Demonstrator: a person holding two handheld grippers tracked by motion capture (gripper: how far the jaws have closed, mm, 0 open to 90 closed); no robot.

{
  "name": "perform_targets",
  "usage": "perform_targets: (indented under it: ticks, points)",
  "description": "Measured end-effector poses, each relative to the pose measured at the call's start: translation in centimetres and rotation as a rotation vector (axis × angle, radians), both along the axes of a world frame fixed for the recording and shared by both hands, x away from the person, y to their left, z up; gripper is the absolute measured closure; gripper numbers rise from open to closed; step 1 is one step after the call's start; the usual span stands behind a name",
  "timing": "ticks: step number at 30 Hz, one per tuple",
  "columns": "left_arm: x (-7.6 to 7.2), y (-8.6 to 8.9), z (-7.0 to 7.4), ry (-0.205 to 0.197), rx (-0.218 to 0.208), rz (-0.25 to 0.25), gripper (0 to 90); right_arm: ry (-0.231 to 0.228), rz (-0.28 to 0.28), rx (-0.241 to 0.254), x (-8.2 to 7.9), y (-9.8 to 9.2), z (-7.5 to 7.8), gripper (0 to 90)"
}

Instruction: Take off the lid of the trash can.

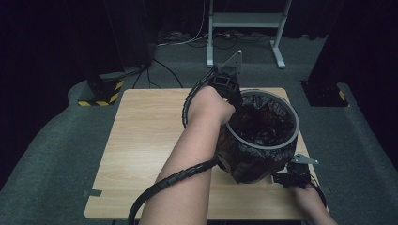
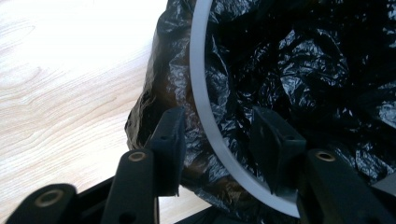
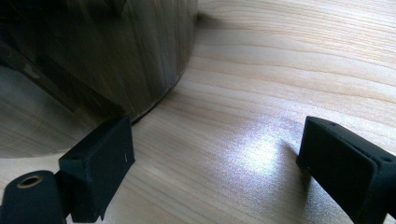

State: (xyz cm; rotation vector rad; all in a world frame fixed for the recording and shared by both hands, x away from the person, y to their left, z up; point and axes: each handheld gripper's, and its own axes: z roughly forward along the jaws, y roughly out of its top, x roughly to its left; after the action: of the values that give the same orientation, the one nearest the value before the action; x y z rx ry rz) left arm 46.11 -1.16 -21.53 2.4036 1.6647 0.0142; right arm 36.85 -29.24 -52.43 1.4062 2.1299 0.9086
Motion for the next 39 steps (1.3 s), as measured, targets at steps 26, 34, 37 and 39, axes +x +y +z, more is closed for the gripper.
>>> perform_targets:
  ticks: [26, 34, 37, 39]
  points:
    - [0.3, -0.6, -2.6, -0.005, 0.05, -0.011, 72.2, 0.001, 0.0, -0.001, 0.0, 0.0, 0.0, 10.1]
    - [0.1, -0.4, -1.4, -0.025, 0.044, -0.007, 74.1, 0.001, 0.0, -0.001, 0.0, 0.0, 0.0, 10.1]
    - [0.0, -0.2, -0.7, -0.038, 0.029, -0.007, 74.5, 0.0, 0.0, -0.001, 0.0, 0.0, 0.0, 10.1]
    - [0.0, 0.1, -0.4, -0.04, 0.01, 0.0, 74.9, -0.001, 0.001, -0.002, 0.0, 0.0, 0.0, 10.1]
